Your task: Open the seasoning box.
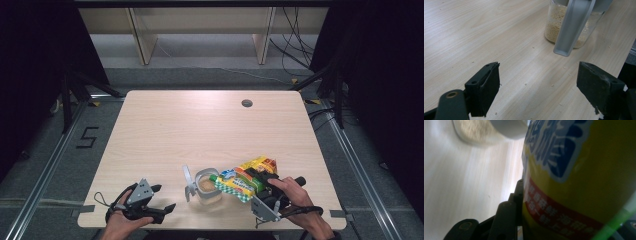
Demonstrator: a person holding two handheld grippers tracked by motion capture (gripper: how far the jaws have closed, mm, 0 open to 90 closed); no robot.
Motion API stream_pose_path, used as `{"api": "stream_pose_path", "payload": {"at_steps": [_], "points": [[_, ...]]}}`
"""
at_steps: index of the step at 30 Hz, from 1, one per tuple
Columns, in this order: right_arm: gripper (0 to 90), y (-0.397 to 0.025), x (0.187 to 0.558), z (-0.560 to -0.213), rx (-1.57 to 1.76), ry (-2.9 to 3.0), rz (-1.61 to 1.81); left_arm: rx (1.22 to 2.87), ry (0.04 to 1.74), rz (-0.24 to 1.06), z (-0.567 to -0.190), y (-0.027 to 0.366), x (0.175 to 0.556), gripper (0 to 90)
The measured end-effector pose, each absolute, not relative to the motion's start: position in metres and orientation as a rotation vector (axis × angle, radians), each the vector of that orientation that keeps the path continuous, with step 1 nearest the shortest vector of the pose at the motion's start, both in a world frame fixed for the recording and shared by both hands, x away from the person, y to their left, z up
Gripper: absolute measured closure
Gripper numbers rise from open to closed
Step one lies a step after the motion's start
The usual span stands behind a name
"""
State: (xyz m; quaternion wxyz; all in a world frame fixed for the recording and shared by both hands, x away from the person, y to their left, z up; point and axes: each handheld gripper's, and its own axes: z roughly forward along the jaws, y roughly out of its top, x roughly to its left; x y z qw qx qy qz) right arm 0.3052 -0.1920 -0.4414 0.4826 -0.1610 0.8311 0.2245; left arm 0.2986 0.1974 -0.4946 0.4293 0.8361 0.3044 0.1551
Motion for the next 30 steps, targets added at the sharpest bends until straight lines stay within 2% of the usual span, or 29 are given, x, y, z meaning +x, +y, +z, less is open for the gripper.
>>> {"api": "stream_pose_path", "payload": {"at_steps": [5,9,30], "points": [[68.1,-0.2,0.31,-0.444,-0.301,2.041,0.705,2.032,0.8,0.35,-0.497,0.193,0.296,18.2],[68.7,-0.204,0.317,-0.445,-0.312,2.046,0.787,2.069,0.796,0.366,-0.496,0.196,0.297,18.2],[73.8,-0.232,0.349,-0.471,0.264,2.09,1.251,2.07,0.773,0.368,-0.496,0.195,0.298,18.2]]}}
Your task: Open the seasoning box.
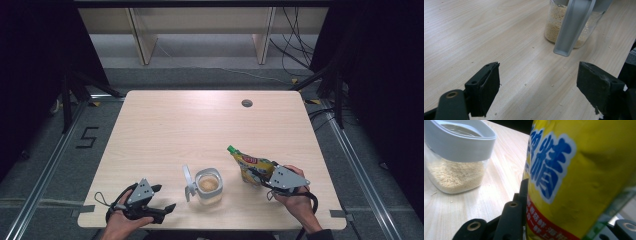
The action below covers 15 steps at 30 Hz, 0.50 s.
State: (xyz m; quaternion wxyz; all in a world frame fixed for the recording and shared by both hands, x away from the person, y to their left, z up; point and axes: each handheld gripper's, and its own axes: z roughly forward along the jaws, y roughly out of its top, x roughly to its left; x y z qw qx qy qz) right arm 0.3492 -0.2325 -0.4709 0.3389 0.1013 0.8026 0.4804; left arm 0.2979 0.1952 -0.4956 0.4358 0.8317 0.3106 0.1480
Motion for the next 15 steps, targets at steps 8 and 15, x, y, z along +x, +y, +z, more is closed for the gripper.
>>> {"api": "stream_pose_path", "payload": {"at_steps": [8,15], "points": [[74.5,-0.243,0.353,-0.474,0.39,2.051,1.326,2.062,0.772,0.371,-0.496,0.195,0.298,18.2],[72.8,-0.25,0.35,-0.475,0.498,2.05,1.342,2.042,0.782,0.362,-0.496,0.194,0.297,18.2]]}}
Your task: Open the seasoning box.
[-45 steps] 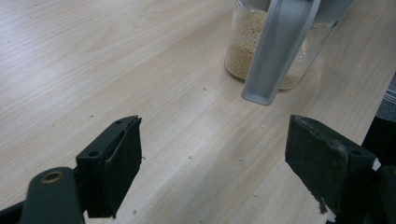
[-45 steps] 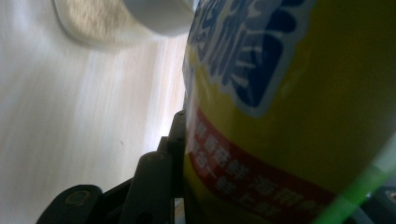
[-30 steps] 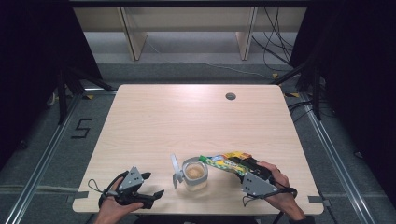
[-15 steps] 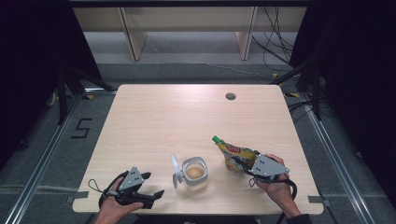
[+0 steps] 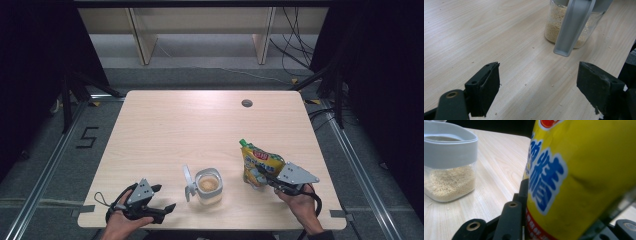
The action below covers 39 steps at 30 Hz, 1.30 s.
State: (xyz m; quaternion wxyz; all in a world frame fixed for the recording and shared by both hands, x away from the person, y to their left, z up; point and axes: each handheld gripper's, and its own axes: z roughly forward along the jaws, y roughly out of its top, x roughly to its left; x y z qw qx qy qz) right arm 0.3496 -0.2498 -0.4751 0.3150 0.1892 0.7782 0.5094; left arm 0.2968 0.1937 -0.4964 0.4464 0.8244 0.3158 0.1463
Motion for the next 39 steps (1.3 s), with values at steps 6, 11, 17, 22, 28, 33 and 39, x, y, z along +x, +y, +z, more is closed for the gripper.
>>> {"api": "stream_pose_path", "payload": {"at_steps": [6,11,17,22,28,33,39], "points": [[70.5,-0.253,0.344,-0.475,0.619,2.043,1.347,2.064,0.767,0.379,-0.495,0.196,0.298,18.2],[67.1,-0.254,0.339,-0.472,0.612,2.032,1.311,2.055,0.804,0.368,-0.496,0.195,0.297,18.2],[45.3,-0.258,0.329,-0.468,0.698,1.992,1.295,2.045,0.789,0.365,-0.495,0.195,0.297,18.2],[32.3,-0.26,0.321,-0.467,0.793,1.999,1.327,2.026,0.813,0.344,-0.494,0.195,0.295,18.1],[26.5,-0.264,0.307,-0.468,0.947,2.023,1.319,2.02,0.81,0.335,-0.49,0.194,0.295,17.8],[22.1,-0.268,0.297,-0.472,1.026,2.075,1.304,2.014,0.796,0.341,-0.491,0.192,0.295,17.8],[21.6,-0.269,0.294,-0.475,0.998,2.144,1.223,2.034,0.776,0.367,-0.49,0.193,0.296,17.8]]}}
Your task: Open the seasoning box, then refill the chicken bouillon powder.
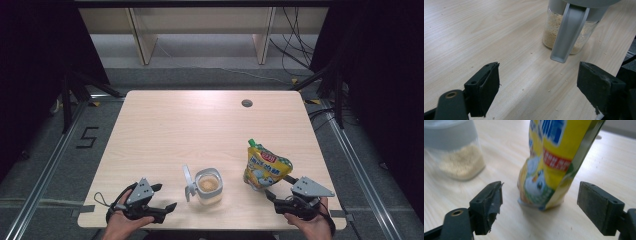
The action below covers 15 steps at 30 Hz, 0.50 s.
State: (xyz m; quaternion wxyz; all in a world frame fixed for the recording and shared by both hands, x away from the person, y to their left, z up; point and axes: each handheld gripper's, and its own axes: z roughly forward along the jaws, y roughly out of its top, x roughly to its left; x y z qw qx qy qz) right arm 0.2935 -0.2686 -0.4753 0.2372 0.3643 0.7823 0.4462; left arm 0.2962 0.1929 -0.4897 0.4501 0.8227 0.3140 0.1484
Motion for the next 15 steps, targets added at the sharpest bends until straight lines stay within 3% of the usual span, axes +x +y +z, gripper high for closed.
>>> {"api": "stream_pose_path", "payload": {"at_steps": [9,15], "points": [[21.2,-0.2685,0.2883,-0.4789,0.991,2.197,1.153,2.043,0.784,0.378,-0.4884,0.1951,0.2966,18.2],[20.7,-0.2694,0.2875,-0.4809,0.989,2.227,1.098,2.014,0.796,0.355,-0.4864,0.1944,0.2952,23.6]]}}
